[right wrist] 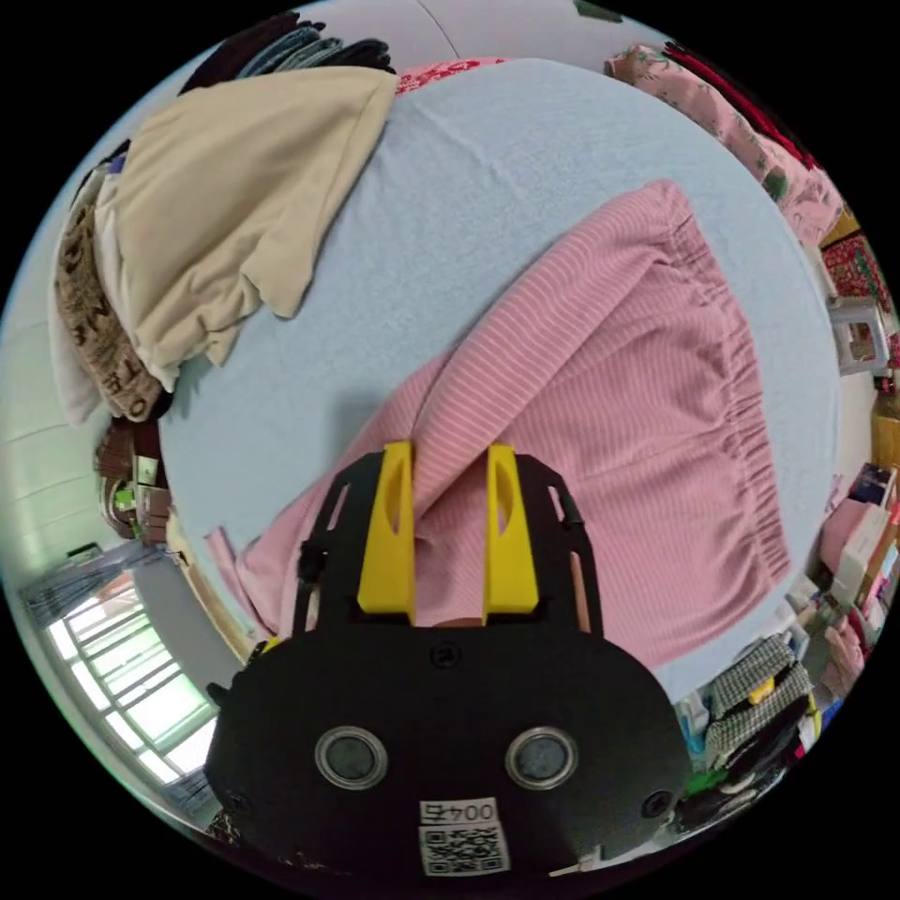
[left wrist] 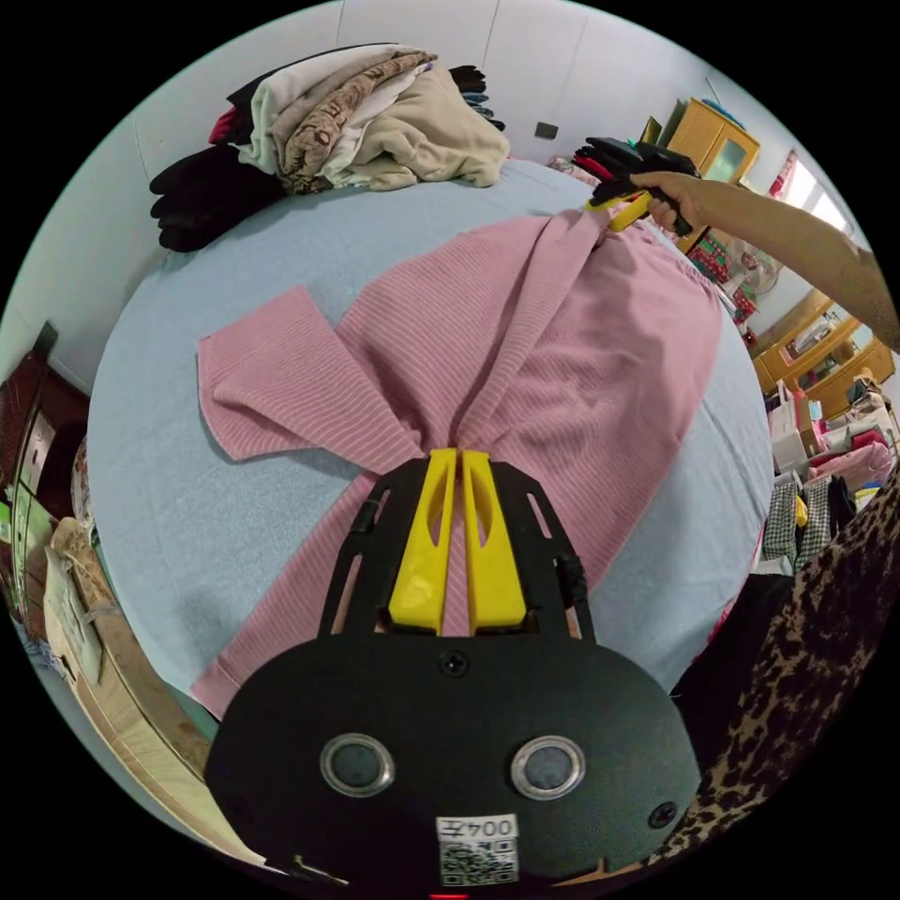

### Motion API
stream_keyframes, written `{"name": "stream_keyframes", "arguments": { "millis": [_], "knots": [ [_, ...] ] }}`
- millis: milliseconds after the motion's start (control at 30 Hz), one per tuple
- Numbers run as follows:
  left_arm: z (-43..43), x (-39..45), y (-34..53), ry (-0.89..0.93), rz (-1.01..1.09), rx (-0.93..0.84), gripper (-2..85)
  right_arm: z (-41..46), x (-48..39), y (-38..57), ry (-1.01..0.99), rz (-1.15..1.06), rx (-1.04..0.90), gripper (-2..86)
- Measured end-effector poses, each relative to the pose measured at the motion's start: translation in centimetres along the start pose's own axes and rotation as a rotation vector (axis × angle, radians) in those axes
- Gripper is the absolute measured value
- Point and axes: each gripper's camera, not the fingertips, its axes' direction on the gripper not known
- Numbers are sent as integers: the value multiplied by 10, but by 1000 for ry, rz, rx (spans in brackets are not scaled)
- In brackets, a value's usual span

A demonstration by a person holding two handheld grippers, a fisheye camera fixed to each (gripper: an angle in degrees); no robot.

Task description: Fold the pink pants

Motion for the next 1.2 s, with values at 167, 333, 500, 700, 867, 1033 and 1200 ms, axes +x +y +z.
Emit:
{"name": "stream_keyframes", "arguments": {
  "millis": [167, 333, 500, 700, 867, 1033, 1200],
  "knots": [
    [-21, -3, 1, 70, -15, -15, 9, -49, 6, 31, -7, -33, 111, 19],
    [-76, -11, 13, 123, 23, 127, 9, -90, 21, 78, -122, -61, 205, 0],
    [-102, 4, 49, 118, 114, 145, 9, -93, 52, 151, -216, -37, 277, -4],
    [-64, 49, 108, 96, 190, 34, 11, -37, 90, 213, -204, 76, 250, -5],
    [-27, 78, 140, 13, 216, -44, 11, -2, 96, 226, -214, 137, 254, -4],
    [-16, 73, 162, 48, 170, -60, 15, 21, 84, 216, -98, 141, 181, 2],
    [4, 71, 181, 61, 124, -127, 30, 29, 65, 216, 75, 113, 124, 51]
  ]
}}
